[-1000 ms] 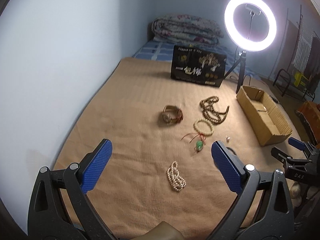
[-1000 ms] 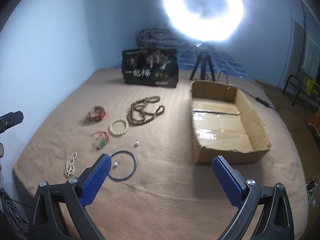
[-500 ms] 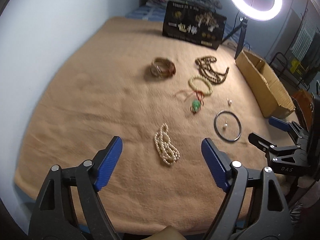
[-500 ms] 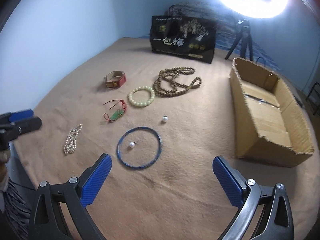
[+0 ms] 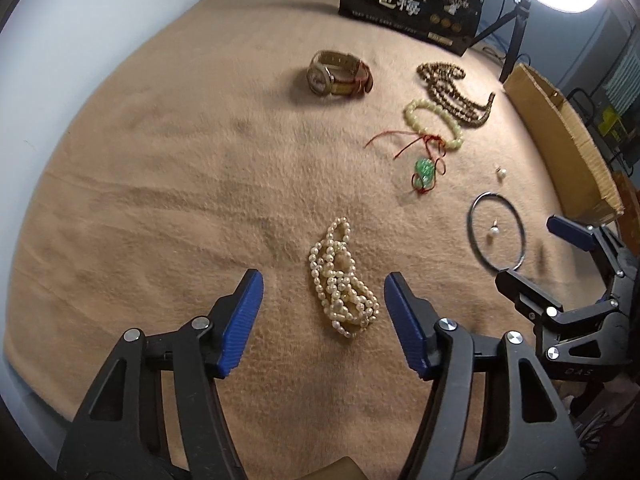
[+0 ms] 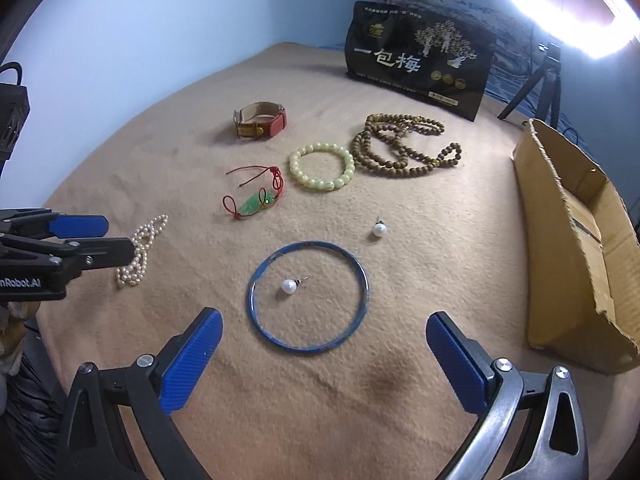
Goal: Organize jewelry
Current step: 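Grasp and lift the pearl necklace with the left tool while the right tool grasps the blue bangle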
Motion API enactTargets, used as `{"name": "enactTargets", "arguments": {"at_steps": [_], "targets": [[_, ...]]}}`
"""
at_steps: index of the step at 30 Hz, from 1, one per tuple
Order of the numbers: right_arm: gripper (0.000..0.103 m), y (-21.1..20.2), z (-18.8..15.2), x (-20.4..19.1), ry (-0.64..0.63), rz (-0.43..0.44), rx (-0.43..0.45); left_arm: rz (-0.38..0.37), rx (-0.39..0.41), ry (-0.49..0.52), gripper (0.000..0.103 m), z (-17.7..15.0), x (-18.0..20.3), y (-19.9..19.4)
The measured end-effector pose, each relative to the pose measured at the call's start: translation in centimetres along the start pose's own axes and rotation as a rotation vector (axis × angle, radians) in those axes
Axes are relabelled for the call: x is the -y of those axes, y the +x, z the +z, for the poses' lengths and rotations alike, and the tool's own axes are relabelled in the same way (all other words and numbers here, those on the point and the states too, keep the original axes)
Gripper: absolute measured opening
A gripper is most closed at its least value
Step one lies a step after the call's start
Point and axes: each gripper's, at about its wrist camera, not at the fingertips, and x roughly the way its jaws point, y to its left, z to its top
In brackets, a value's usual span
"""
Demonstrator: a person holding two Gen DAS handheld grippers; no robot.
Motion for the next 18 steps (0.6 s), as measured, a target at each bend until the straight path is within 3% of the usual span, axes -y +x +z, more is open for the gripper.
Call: {"name": "enactTargets", "arguments": {"at_steps": [6,13,18], "targets": [[0.103,1.4,0.2,-0.2,-0.030,-0.013,-0.039,0.021,-0.011,0.007,0.058,0.0,0.2,1.2],[0.100,2.4,0.5,-0.4,-0.086,-0.035,-0.077,0.051,0.002,0.009,0.034,0.1,0.0,1.4],[0.076,2.3,0.9,-0.5,-0.102,-0.005,-0.077,0.058,0.007,-0.002,0.019,0.1,-0.3,1.3]]}}
